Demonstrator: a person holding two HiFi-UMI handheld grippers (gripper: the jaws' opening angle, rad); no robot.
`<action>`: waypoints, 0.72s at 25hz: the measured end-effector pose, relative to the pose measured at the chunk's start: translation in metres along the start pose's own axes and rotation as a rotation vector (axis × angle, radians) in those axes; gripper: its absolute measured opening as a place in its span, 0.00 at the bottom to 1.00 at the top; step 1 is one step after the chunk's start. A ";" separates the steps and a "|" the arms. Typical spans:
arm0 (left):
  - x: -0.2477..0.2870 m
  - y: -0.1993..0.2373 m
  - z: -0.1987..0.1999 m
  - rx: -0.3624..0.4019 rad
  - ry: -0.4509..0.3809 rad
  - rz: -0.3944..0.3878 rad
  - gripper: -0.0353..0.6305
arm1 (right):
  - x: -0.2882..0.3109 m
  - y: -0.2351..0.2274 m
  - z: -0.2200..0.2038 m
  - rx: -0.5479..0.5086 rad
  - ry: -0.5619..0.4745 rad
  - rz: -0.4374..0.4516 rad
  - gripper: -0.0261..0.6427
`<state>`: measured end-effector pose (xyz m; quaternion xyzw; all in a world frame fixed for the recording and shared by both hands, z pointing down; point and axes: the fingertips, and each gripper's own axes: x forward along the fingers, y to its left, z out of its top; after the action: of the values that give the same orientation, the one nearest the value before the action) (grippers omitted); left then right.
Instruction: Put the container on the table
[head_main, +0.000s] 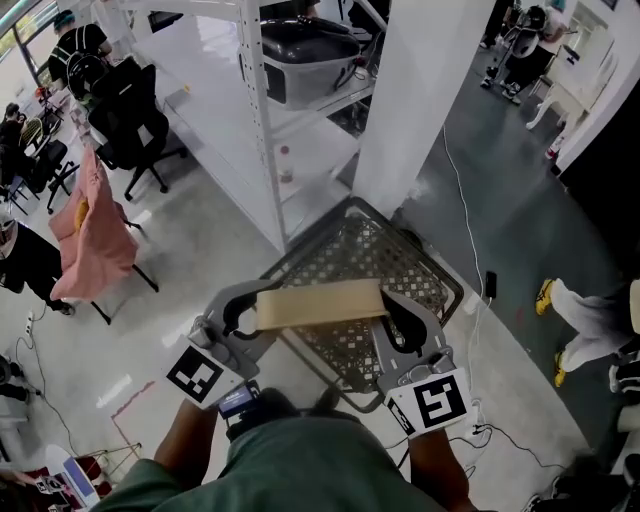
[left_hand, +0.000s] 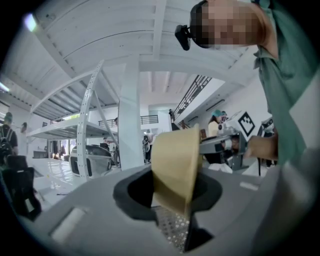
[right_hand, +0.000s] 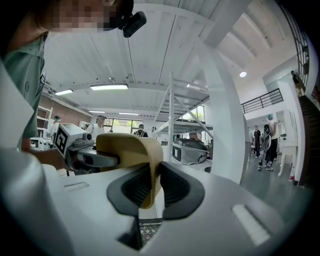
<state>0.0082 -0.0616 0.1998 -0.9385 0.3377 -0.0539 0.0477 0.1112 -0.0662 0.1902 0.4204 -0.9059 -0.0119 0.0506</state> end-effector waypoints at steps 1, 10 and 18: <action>0.003 -0.001 -0.002 0.002 0.004 0.005 0.23 | 0.000 -0.003 -0.003 0.001 0.001 0.008 0.11; 0.011 0.012 -0.016 -0.021 0.030 0.006 0.24 | 0.016 -0.010 -0.015 0.024 0.023 0.021 0.11; 0.018 0.061 -0.020 -0.045 -0.001 -0.059 0.24 | 0.061 -0.013 -0.008 0.016 0.048 -0.042 0.11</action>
<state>-0.0192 -0.1209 0.2135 -0.9488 0.3112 -0.0474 0.0253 0.0828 -0.1211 0.2026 0.4398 -0.8955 0.0044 0.0684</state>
